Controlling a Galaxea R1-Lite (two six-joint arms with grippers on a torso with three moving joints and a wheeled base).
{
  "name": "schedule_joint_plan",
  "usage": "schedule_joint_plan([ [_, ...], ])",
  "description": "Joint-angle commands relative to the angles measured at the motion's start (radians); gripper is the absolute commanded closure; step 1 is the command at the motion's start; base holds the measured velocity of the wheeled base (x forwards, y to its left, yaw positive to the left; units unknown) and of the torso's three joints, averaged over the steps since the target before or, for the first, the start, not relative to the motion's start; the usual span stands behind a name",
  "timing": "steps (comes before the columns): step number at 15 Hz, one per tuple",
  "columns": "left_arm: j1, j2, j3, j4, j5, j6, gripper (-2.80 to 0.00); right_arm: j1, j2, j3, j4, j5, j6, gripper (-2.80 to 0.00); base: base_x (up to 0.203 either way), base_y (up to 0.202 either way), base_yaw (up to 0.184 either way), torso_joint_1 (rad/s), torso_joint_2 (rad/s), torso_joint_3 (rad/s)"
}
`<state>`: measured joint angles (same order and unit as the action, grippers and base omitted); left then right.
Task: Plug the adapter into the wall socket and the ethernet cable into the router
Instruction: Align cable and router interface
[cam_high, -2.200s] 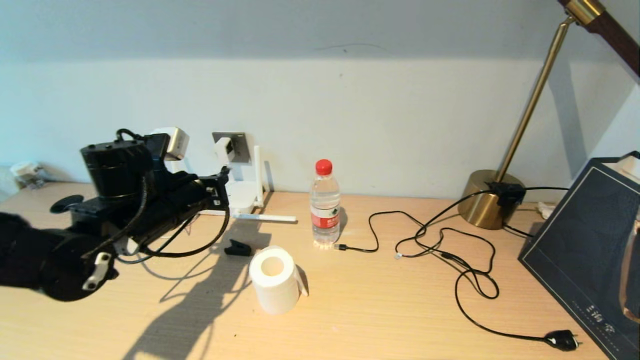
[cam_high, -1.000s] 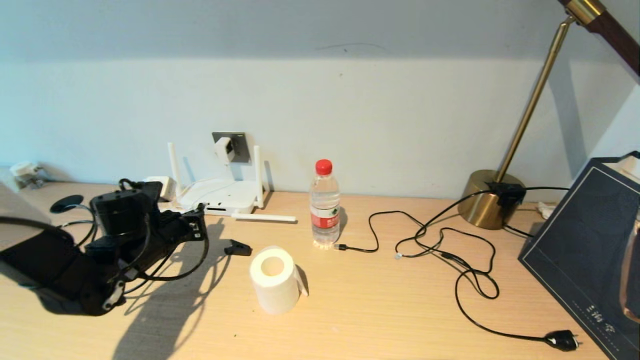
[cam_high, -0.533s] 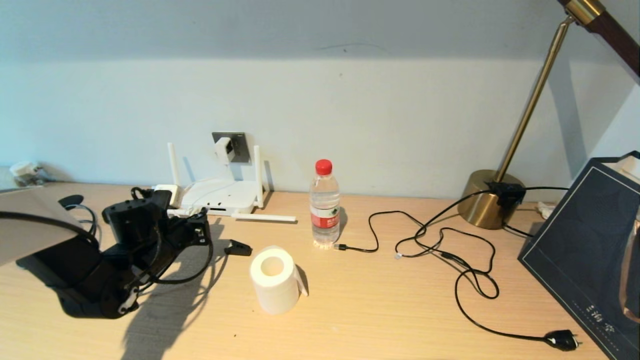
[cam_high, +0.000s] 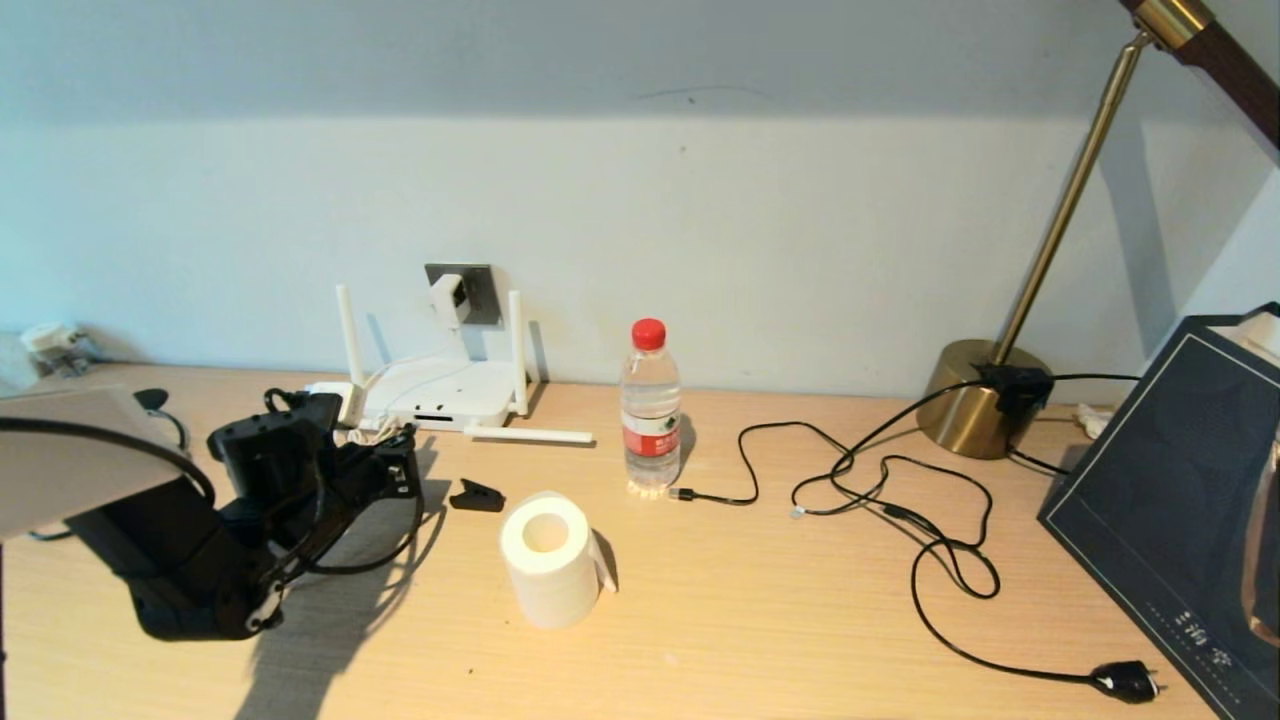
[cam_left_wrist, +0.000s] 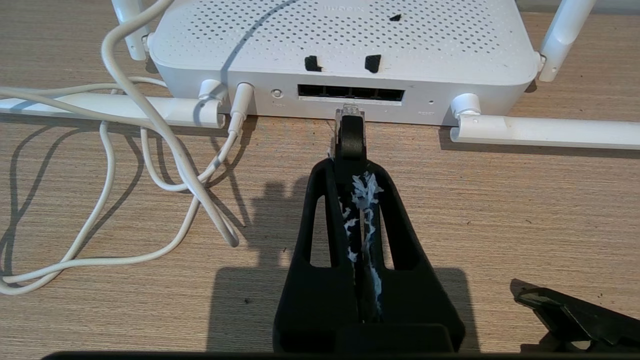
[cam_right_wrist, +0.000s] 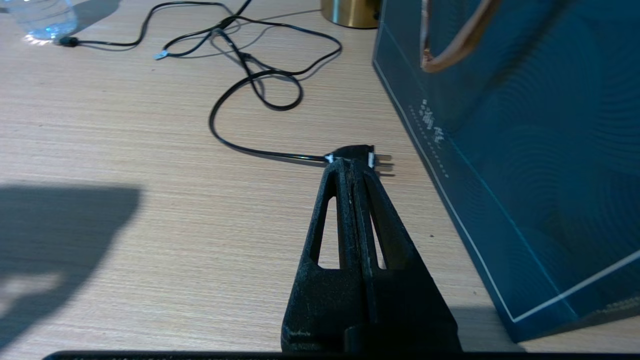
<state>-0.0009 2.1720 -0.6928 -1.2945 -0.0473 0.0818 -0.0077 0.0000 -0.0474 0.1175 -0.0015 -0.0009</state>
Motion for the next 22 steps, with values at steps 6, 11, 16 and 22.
schedule_joint_plan([
  [6, 0.002, -0.020, 0.010, -0.006, -0.028, -0.036, 0.00, 0.000, 0.002, 0.000, 0.001, 0.000, -0.001, 0.00, 0.000, 0.000, 0.000, 0.000, 0.00, 0.000],
  [11, 0.002, -0.004, 0.007, -0.005, -0.028, -0.036, 0.00, 0.000, 0.002, 0.000, 0.001, 0.000, -0.001, 0.00, 0.000, 0.000, 0.000, 0.000, 0.00, 0.000],
  [16, 0.001, 0.017, 0.000, -0.005, -0.028, -0.036, 0.00, 0.000, 0.002, 0.000, 0.001, 0.000, -0.001, 0.00, 0.000, 0.000, 0.000, 0.000, 0.00, 0.000],
  [22, 0.001, 0.057, -0.037, -0.003, -0.028, -0.034, 0.00, 0.000, 0.002, 0.000, 0.001, 0.000, -0.001, 0.00, 0.000, 0.000, 0.000, 0.000, 0.00, 0.000],
])
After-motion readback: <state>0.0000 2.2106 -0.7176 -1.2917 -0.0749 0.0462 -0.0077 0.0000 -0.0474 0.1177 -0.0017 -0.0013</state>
